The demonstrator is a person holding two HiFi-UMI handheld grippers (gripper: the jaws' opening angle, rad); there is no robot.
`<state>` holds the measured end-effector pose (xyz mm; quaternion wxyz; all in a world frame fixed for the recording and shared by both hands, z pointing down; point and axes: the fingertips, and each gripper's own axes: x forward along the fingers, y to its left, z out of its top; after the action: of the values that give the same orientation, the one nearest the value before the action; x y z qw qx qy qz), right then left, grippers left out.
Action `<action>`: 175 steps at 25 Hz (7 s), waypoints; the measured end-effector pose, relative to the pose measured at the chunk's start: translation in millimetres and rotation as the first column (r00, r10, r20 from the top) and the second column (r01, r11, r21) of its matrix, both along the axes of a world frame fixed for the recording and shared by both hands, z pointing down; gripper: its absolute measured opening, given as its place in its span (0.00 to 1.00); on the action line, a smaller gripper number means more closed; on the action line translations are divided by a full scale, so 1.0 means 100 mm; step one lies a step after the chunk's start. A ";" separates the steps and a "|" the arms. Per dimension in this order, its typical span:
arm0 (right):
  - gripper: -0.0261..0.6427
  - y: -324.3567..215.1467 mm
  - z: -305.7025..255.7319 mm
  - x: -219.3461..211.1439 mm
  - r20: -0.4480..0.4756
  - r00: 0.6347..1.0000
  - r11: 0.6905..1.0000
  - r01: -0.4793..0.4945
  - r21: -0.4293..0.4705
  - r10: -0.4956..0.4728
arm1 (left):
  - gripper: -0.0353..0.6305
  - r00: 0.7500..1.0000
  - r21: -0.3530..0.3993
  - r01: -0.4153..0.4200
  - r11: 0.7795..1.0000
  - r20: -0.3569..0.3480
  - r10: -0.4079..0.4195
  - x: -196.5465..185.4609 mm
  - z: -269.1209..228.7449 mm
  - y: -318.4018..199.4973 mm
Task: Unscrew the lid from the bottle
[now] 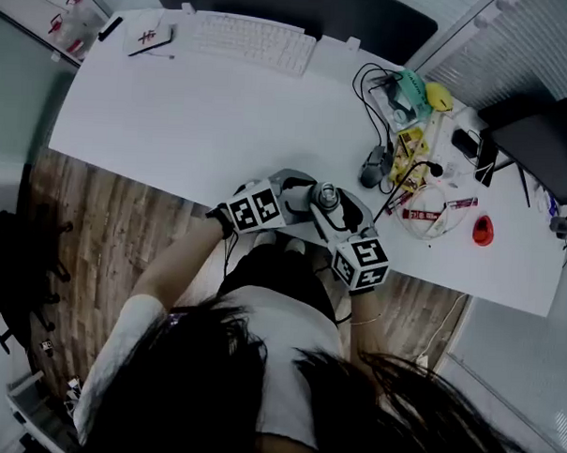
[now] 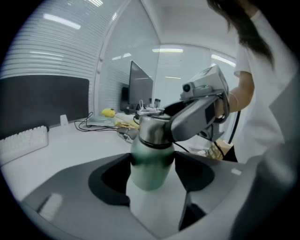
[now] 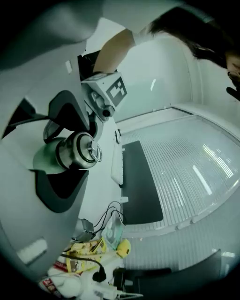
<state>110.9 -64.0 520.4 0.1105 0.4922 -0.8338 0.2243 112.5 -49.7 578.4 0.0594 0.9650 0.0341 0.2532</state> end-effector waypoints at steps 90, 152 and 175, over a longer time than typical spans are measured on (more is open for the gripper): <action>0.44 0.10 -0.10 -0.24 -0.016 0.956 0.954 0.292 0.066 -0.292 | 0.57 0.994 -0.012 -0.110 0.994 0.012 0.110 -0.17 0.02 0.09; 0.44 0.23 -1.66 0.79 0.091 0.978 0.912 -0.208 0.353 0.188 | 0.37 0.891 0.034 0.339 0.940 -0.332 -0.309 -0.30 -1.83 -0.30; 0.44 0.38 -1.60 0.78 -0.085 0.958 0.890 -0.218 0.400 0.273 | 0.14 0.702 0.100 0.675 0.731 -0.391 -0.595 -0.42 -2.04 -0.38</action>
<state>188.6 -25.8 360.3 0.0394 0.6201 -0.7829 0.0327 70.0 -87.6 374.1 0.0218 0.9445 -0.3237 0.0522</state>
